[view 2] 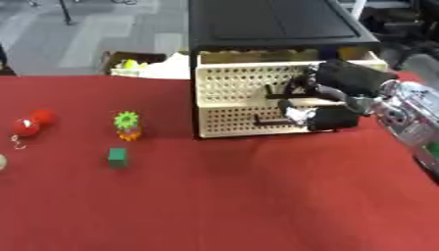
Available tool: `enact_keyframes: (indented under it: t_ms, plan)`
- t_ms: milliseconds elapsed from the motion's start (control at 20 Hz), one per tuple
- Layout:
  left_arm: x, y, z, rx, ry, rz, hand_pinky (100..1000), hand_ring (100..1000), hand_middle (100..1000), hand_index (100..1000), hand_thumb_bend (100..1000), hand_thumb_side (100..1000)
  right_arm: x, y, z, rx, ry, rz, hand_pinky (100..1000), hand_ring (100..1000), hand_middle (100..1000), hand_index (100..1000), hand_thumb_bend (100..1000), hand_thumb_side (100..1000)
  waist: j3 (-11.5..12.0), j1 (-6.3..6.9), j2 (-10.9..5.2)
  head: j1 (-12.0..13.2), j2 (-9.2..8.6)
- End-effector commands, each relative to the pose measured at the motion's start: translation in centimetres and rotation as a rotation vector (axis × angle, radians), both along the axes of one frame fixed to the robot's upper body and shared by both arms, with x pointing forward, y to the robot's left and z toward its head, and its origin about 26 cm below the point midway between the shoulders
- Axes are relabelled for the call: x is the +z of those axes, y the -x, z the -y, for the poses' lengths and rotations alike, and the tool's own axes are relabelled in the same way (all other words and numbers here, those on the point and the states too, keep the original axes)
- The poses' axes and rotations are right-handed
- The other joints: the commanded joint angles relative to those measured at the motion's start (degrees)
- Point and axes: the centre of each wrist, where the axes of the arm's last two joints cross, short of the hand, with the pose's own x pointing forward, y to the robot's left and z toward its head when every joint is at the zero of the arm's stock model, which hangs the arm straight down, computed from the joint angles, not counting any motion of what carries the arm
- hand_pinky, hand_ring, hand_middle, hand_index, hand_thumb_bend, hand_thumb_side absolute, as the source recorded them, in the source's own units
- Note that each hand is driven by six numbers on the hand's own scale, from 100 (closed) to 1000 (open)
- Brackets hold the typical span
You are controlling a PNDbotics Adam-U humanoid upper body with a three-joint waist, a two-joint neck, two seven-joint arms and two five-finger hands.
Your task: Pick up objects from table and place into drawer.
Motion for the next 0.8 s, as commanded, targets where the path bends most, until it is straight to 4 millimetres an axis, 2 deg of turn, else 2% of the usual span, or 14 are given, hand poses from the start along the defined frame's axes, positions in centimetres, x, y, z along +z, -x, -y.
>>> enact_keyframes:
  t_ms: [50, 800]
  plan:
    - [0.7, 0.1, -0.1, -0.003, -0.011, 0.025, 671, 750, 757, 820, 100, 963, 1.4, 0.9, -0.1, 0.002, 0.036, 0.027, 100, 100, 100, 712, 100, 1000, -0.1, -0.09, -1.08, 0.2, -0.78]
    - [0.7, 0.1, -0.1, -0.004, -0.01, 0.028, 672, 750, 757, 820, 100, 961, 1.2, 2.4, -1.0, 0.017, 0.044, 0.041, 100, 100, 100, 711, 100, 1000, -0.4, 0.09, -1.23, 0.3, -1.12]
